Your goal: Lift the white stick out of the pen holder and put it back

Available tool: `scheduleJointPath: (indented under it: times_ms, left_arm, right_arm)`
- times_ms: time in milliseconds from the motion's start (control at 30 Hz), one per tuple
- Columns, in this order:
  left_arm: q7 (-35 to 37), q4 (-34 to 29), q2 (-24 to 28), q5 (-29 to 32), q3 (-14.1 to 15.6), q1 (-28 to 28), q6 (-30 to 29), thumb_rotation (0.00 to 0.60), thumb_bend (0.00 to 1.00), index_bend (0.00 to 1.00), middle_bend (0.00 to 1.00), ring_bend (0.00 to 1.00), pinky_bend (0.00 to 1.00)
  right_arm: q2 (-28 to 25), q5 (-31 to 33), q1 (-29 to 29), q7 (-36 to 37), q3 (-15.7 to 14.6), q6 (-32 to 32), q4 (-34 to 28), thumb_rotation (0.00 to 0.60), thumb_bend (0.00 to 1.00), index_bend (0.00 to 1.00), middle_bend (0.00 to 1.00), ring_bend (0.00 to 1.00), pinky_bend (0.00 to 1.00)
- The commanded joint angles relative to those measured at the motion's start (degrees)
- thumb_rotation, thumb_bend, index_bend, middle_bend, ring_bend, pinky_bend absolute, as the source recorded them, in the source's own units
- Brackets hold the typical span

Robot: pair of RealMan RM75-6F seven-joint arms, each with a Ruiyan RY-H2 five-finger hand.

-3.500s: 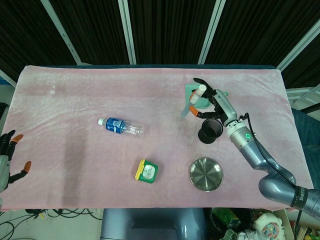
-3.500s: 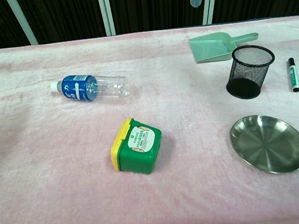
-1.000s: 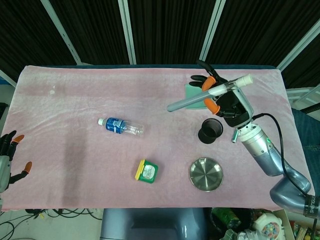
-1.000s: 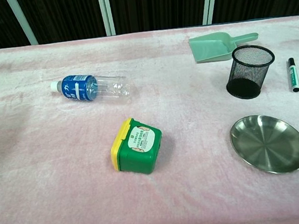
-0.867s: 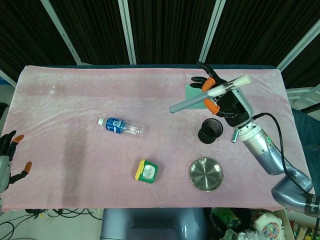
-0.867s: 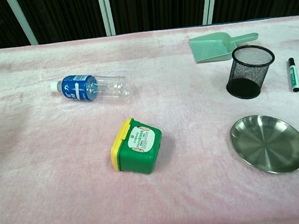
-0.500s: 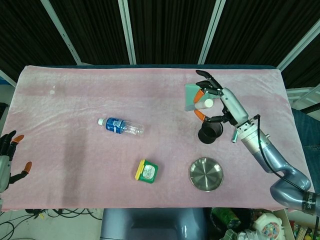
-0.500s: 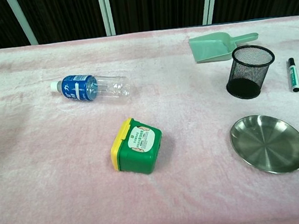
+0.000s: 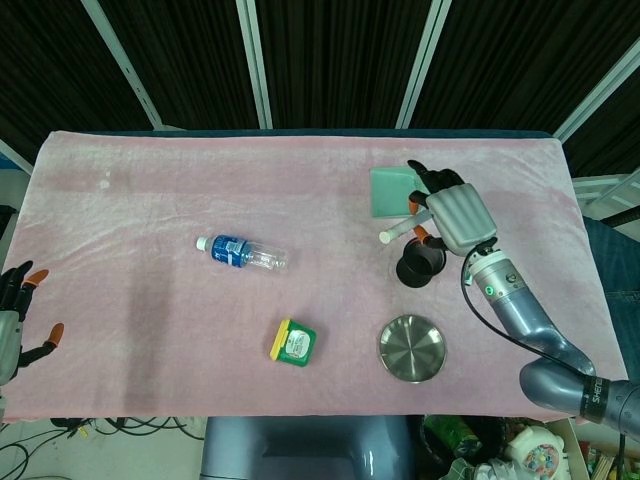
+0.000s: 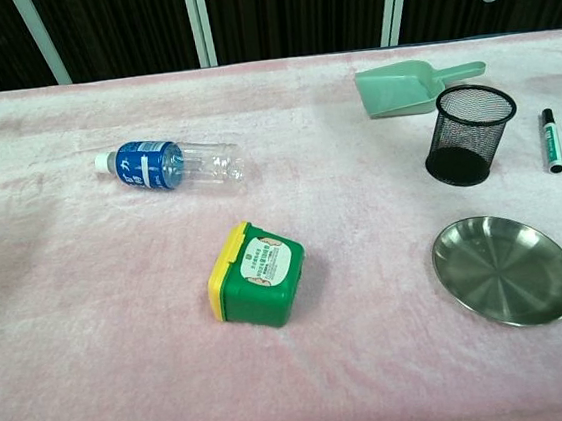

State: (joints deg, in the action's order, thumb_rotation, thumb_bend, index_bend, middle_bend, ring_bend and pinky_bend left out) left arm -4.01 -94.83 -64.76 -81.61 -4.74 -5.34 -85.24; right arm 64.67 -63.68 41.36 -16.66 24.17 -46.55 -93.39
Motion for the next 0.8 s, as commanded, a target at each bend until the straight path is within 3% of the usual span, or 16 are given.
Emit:
scheduleJointPath:
  times_ms: [33, 167, 300, 367, 500, 633, 800]
  left_arm:
    - [0.01, -0.02, -0.01, -0.02, 0.02, 0.0, 0.01, 0.6, 0.32, 0.12, 0.02, 0.0, 0.0]
    - [-0.21, -0.16, -0.13, -0.29, 0.12, 0.03, -0.17, 0.6, 0.32, 0.12, 0.02, 0.0, 0.0]
    - [-0.51, -0.24, -0.33, -0.53, 0.16, 0.05, -0.39, 0.6, 0.32, 0.12, 0.02, 0.0, 0.0]
    - [-0.55, -0.32, -0.39, -0.47, 0.12, 0.07, -0.45, 0.6, 0.32, 0.12, 0.02, 0.0, 0.0]
    - [-0.46, -0.33, -0.32, -0.38, 0.09, 0.14, -0.54, 0.6, 0.32, 0.12, 0.02, 0.0, 0.0]
    - [-0.3, -0.3, -0.21, -0.32, 0.07, 0.12, -0.43, 0.6, 0.32, 0.12, 0.02, 0.0, 0.0]
    - [-0.04, -0.27, 0.02, -0.05, -0.02, 0.0, -0.07, 0.6, 0.32, 0.12, 0.02, 0.0, 0.0]
  right_arm:
    - [-1.65, 5.74, 0.0, 2.15, -0.86, -0.13, 0.68, 0.6, 0.36, 0.62, 0.06, 0.2, 0.19]
    - [-4.04, 13.71, -1.7, 10.3, 1.68, 1.41, -0.35, 0.6, 0.36, 0.62, 0.06, 0.2, 0.19]
    - [-6.83, 18.52, -3.44, 26.56, 7.22, 9.8, -2.45, 0.6, 0.36, 0.63, 0.06, 0.2, 0.19]
    - [-7.01, 16.1, -4.07, 31.7, 9.04, 12.29, -1.55, 0.6, 0.36, 0.63, 0.06, 0.2, 0.19]
    - [-5.56, 12.27, -3.45, 34.6, 9.37, 12.44, -0.59, 0.6, 0.36, 0.63, 0.06, 0.2, 0.19]
    - [-4.52, 11.27, -3.1, 42.76, 12.61, 14.96, -4.33, 0.6, 0.36, 0.63, 0.06, 0.2, 0.19]
    - [-4.03, 2.63, -4.63, 52.66, 17.22, 16.39, -11.63, 0.6, 0.37, 0.63, 0.06, 0.2, 0.19]
